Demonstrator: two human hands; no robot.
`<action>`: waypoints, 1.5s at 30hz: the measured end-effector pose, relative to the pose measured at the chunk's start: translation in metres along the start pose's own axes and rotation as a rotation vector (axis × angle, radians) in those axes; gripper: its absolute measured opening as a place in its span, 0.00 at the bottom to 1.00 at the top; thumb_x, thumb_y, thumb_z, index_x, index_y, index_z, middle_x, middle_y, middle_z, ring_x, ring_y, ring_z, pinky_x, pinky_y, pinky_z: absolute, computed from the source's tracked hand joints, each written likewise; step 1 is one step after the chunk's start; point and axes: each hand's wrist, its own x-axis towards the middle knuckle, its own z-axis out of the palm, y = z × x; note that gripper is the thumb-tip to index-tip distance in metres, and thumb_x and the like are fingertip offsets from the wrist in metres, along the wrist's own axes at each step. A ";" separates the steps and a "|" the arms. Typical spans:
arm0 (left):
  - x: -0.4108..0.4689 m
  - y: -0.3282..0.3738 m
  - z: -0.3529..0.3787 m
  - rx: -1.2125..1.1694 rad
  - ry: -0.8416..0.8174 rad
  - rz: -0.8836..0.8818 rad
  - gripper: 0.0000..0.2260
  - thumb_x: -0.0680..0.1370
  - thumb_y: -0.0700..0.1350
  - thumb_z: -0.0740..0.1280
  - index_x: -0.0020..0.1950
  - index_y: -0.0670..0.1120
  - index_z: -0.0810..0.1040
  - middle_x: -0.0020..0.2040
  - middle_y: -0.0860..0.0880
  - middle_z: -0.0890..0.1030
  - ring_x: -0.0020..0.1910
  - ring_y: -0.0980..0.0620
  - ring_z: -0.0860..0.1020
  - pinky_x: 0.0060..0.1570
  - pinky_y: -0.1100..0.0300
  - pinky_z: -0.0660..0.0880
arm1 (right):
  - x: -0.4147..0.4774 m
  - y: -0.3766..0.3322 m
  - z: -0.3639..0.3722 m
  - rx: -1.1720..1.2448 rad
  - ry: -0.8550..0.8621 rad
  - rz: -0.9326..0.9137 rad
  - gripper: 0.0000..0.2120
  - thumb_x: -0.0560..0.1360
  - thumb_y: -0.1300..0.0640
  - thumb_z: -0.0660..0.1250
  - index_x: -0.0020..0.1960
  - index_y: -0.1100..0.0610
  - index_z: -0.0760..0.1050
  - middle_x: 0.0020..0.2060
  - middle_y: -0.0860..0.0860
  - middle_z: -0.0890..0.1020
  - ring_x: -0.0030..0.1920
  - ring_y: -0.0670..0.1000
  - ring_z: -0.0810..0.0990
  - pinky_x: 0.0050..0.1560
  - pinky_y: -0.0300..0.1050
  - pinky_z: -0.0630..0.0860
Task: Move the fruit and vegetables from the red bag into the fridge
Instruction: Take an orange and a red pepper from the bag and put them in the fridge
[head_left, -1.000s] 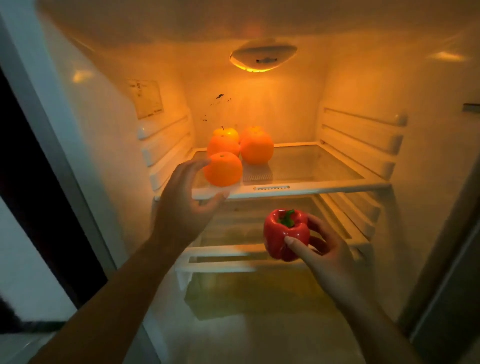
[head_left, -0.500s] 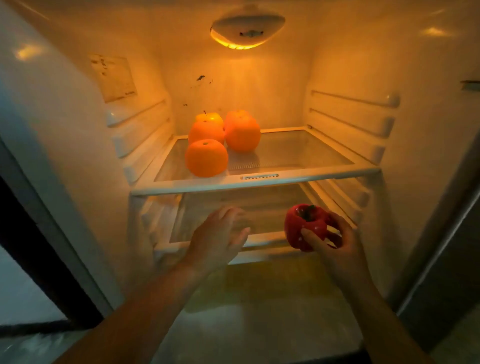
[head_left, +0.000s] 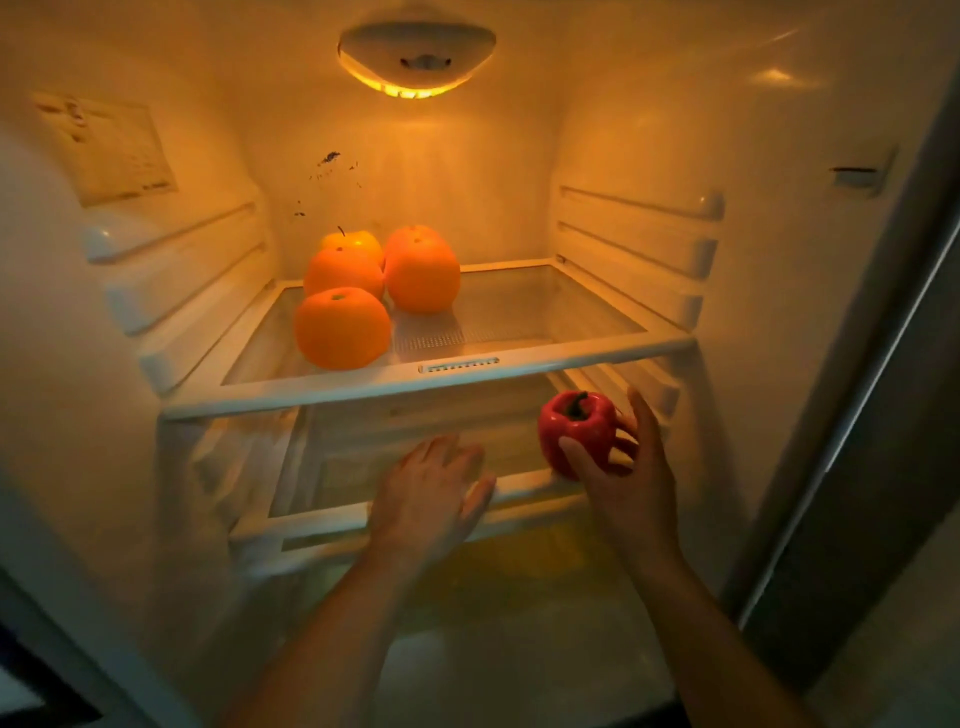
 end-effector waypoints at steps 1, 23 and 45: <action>0.000 0.000 0.000 -0.010 -0.009 -0.009 0.30 0.73 0.64 0.40 0.67 0.56 0.69 0.70 0.50 0.70 0.67 0.50 0.69 0.65 0.55 0.66 | 0.002 0.001 0.002 -0.037 0.003 -0.030 0.36 0.68 0.50 0.73 0.72 0.44 0.60 0.64 0.45 0.70 0.60 0.47 0.73 0.53 0.45 0.77; -0.001 -0.001 -0.002 -0.012 0.009 -0.032 0.28 0.73 0.65 0.43 0.67 0.58 0.68 0.70 0.54 0.69 0.67 0.53 0.67 0.63 0.57 0.67 | 0.033 0.029 0.019 -0.392 0.050 -0.265 0.37 0.70 0.59 0.73 0.74 0.56 0.59 0.70 0.57 0.65 0.69 0.56 0.64 0.59 0.41 0.65; -0.020 -0.004 -0.006 -0.106 0.023 0.015 0.27 0.73 0.61 0.46 0.64 0.54 0.74 0.65 0.48 0.75 0.62 0.46 0.74 0.58 0.54 0.71 | -0.045 0.009 -0.008 -0.302 -0.075 -0.222 0.31 0.68 0.58 0.74 0.68 0.60 0.67 0.63 0.58 0.72 0.63 0.54 0.71 0.63 0.51 0.70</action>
